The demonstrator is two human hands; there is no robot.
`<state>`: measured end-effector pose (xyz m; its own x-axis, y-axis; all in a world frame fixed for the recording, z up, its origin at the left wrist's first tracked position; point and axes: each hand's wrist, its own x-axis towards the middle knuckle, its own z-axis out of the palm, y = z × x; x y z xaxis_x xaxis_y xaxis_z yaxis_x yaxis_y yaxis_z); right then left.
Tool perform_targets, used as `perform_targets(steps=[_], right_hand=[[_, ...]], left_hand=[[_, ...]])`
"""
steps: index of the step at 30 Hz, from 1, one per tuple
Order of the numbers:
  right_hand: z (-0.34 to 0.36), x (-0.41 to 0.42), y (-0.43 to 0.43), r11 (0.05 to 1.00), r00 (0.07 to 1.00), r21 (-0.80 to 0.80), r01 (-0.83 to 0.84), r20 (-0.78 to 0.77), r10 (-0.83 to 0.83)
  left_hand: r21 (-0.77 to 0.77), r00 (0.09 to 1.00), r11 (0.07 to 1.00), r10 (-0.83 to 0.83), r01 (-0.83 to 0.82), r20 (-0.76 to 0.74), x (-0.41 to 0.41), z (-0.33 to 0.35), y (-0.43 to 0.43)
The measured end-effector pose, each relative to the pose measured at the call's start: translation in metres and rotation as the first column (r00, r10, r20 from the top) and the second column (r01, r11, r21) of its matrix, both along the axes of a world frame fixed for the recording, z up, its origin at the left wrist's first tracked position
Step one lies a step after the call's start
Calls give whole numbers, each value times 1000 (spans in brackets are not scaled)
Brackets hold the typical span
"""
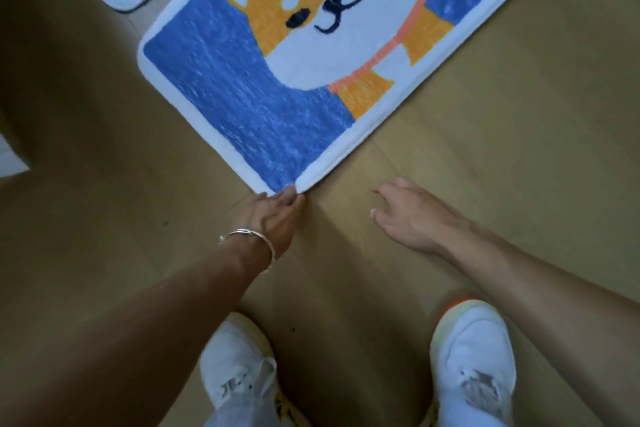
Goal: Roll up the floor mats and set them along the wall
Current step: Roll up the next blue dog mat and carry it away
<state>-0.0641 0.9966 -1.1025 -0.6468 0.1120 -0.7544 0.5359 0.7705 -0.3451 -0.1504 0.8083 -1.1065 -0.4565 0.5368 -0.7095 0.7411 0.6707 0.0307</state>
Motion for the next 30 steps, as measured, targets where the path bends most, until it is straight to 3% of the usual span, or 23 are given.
perform_targets(steps=[5, 9, 13, 16, 19, 22, 25, 30], right_hand=[[8, 20, -2, 985, 982, 72, 155, -124, -145], [26, 72, -3, 986, 987, 76, 151, 35, -154], [40, 107, 1, 993, 987, 76, 93, 126, -102], [31, 99, 6, 987, 991, 113, 114, 56, -121], [21, 78, -11, 993, 996, 77, 87, -17, -85], [8, 52, -37, 999, 995, 17, -30, -91, 31], [-8, 24, -49, 998, 992, 45, -46, -113, 51], [-31, 27, -48, 967, 975, 254, 22, -221, 36]], left_hand=[[286, 949, 950, -198, 125, 244, 90, -7, 74], [222, 901, 954, -270, 202, 340, 162, 9, 96], [116, 879, 916, -402, 385, 257, 144, 25, 56], [69, 971, 974, -219, 214, 91, 82, 19, 21], [-53, 1000, 998, -29, 29, 11, 31, 23, -6], [-95, 999, 995, -18, 14, -42, 6, 24, -16], [-48, 997, 999, -11, 8, -70, -11, 20, -5], [-25, 995, 999, -45, 47, 94, 4, 6, 24]])
